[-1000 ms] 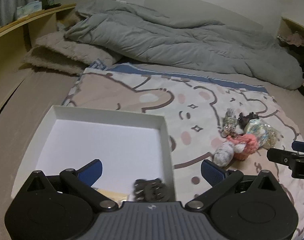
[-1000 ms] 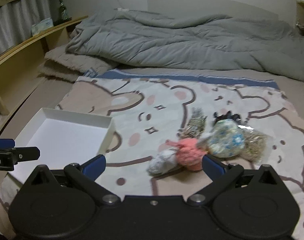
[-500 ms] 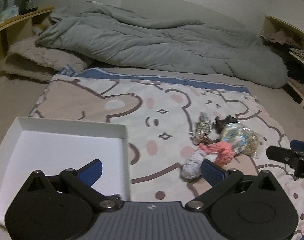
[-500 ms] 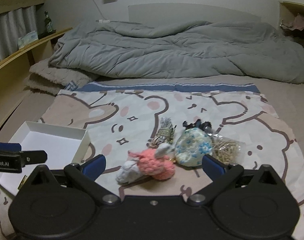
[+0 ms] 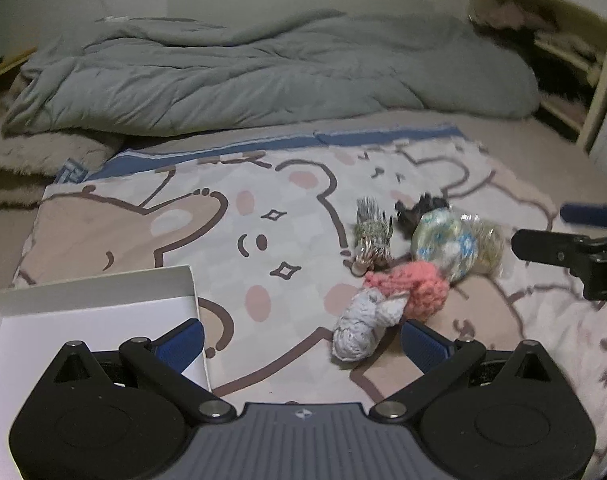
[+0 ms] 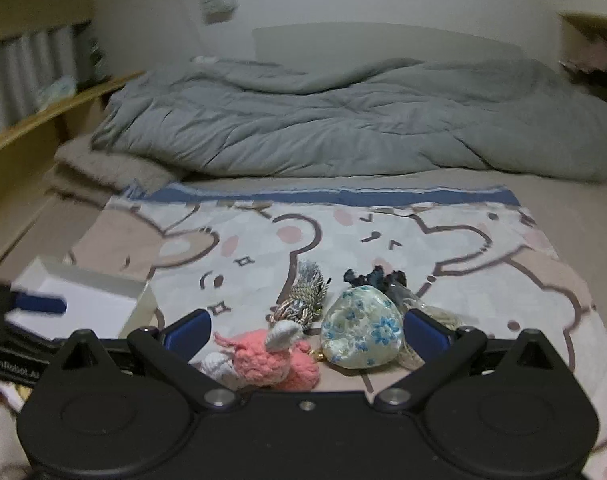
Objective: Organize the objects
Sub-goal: 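Withdraw both tools from the box back toward the remaining items, then grasp the pink crocheted bunny with the right tool while the left tool grasps the grey yarn ball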
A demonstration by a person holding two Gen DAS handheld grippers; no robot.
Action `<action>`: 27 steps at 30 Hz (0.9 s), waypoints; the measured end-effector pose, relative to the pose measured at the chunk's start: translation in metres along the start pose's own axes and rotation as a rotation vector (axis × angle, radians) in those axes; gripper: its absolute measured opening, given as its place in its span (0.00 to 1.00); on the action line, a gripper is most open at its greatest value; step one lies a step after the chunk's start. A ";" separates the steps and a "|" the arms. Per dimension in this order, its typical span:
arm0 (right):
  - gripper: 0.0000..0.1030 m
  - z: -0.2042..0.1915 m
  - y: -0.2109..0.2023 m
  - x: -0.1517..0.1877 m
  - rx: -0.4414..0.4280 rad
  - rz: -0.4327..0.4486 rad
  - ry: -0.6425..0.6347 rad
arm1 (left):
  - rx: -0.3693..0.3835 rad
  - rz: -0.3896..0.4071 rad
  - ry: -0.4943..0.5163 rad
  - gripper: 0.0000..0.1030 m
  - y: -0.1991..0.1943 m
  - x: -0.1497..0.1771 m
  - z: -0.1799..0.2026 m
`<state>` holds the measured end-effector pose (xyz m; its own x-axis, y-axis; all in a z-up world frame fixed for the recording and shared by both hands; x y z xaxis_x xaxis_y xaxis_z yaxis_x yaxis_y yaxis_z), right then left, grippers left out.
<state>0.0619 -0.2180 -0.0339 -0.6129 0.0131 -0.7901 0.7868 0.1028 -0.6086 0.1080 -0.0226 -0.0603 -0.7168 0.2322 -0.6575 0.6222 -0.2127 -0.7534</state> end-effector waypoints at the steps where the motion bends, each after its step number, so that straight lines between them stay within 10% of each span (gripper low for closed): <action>1: 1.00 0.000 0.003 0.001 0.002 -0.001 -0.025 | 0.004 -0.011 0.013 1.00 0.004 0.000 0.001; 16: 0.85 -0.050 0.060 0.039 -0.077 -0.127 -0.471 | 0.120 -0.161 0.142 0.93 0.047 0.007 0.002; 27: 0.69 -0.064 0.106 0.038 -0.048 -0.171 -0.487 | 0.178 -0.173 0.232 0.79 0.068 0.007 0.011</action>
<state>0.1174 -0.1433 -0.1241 -0.6186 -0.4710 -0.6289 0.6668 0.1088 -0.7372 0.1418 -0.0456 -0.1167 -0.7034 0.4851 -0.5195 0.4183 -0.3084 -0.8544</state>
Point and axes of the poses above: each gripper's, at about its wrist camera, not at the fingertips, and y roughly the way its jaws point, z to its right, x to its underside, the point moved 3 cm from there along y, roughly the way its jaws point
